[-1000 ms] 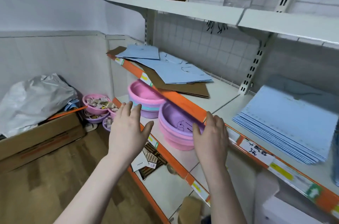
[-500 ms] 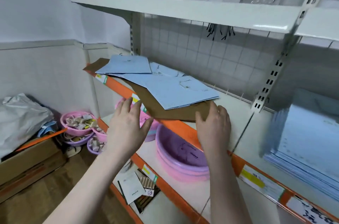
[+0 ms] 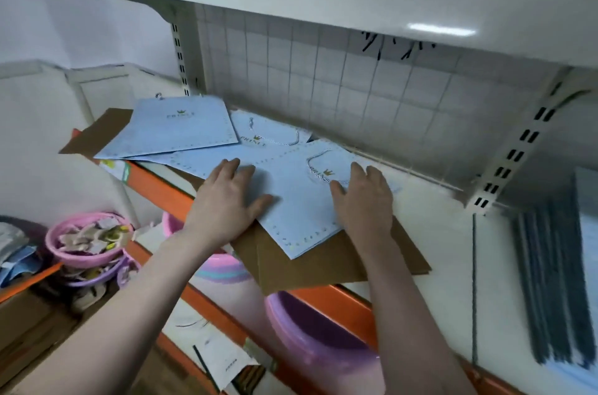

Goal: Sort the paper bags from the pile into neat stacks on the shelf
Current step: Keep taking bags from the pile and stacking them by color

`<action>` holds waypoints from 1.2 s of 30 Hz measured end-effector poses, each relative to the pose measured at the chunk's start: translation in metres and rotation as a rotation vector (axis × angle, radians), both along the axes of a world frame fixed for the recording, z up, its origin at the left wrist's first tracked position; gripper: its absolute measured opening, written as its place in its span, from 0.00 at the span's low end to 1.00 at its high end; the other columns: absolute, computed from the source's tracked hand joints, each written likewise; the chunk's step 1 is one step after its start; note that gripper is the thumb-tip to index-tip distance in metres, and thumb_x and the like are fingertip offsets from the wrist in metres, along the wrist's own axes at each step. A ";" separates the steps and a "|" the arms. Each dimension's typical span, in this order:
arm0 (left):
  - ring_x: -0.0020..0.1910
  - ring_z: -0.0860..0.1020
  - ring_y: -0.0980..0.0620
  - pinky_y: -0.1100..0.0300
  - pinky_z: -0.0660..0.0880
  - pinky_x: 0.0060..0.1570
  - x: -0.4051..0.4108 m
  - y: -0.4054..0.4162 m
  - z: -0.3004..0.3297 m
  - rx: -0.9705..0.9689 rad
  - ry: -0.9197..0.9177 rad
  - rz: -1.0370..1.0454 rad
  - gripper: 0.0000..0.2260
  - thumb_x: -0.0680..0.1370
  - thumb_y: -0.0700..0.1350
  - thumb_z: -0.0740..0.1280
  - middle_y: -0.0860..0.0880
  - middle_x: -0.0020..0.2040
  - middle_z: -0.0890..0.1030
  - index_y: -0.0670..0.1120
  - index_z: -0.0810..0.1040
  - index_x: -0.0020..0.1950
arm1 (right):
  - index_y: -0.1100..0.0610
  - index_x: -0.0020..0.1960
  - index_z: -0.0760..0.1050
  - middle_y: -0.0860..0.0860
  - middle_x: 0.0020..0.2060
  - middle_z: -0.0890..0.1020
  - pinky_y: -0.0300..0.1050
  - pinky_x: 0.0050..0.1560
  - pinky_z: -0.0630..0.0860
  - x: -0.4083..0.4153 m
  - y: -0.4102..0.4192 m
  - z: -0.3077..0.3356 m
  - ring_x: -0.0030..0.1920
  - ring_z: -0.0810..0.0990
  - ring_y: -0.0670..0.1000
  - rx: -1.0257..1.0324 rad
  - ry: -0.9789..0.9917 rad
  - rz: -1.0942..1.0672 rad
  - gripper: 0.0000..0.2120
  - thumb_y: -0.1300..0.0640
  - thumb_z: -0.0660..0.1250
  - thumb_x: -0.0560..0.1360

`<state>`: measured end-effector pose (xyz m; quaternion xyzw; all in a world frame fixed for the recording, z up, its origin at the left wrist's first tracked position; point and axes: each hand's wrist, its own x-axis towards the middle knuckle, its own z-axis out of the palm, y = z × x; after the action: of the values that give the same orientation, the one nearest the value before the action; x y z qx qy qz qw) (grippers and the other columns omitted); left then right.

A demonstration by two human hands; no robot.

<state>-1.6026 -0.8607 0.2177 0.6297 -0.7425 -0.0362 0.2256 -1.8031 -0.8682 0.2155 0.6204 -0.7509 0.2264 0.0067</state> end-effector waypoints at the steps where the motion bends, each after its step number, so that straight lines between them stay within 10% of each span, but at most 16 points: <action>1: 0.74 0.58 0.43 0.53 0.54 0.71 0.003 -0.009 0.000 0.023 -0.017 -0.017 0.32 0.75 0.62 0.62 0.41 0.73 0.63 0.45 0.64 0.73 | 0.61 0.70 0.64 0.60 0.63 0.70 0.51 0.69 0.61 0.002 -0.006 -0.004 0.67 0.66 0.59 0.019 0.011 0.006 0.23 0.48 0.57 0.79; 7: 0.69 0.64 0.42 0.50 0.61 0.68 0.016 -0.046 -0.003 0.174 -0.117 -0.114 0.42 0.68 0.76 0.51 0.42 0.69 0.68 0.48 0.63 0.72 | 0.58 0.69 0.64 0.57 0.63 0.69 0.50 0.68 0.62 0.005 -0.023 -0.023 0.65 0.67 0.57 0.118 -0.011 -0.001 0.23 0.46 0.53 0.80; 16: 0.59 0.69 0.40 0.50 0.68 0.56 0.012 -0.070 0.009 0.267 -0.197 -0.097 0.37 0.66 0.70 0.66 0.40 0.58 0.72 0.43 0.70 0.61 | 0.58 0.67 0.67 0.57 0.61 0.71 0.47 0.64 0.63 0.004 -0.017 -0.022 0.62 0.69 0.56 0.080 0.030 -0.058 0.22 0.44 0.54 0.80; 27: 0.54 0.75 0.41 0.56 0.67 0.44 0.009 -0.055 -0.001 0.170 0.183 -0.046 0.37 0.64 0.63 0.74 0.42 0.55 0.74 0.39 0.69 0.61 | 0.60 0.68 0.63 0.60 0.61 0.71 0.51 0.60 0.65 -0.005 -0.017 -0.019 0.61 0.68 0.61 0.038 -0.209 -0.334 0.27 0.41 0.57 0.78; 36: 0.59 0.73 0.41 0.51 0.70 0.50 0.000 -0.015 0.003 -0.005 0.367 0.114 0.37 0.65 0.58 0.75 0.40 0.61 0.74 0.40 0.69 0.66 | 0.59 0.45 0.66 0.57 0.41 0.76 0.48 0.46 0.64 -0.007 -0.018 -0.014 0.46 0.69 0.56 -0.165 -0.474 -0.285 0.12 0.50 0.62 0.75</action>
<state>-1.6023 -0.8757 0.2203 0.6530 -0.6523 -0.1358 0.3602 -1.8106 -0.8866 0.2017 0.4357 -0.7902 0.4221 -0.0869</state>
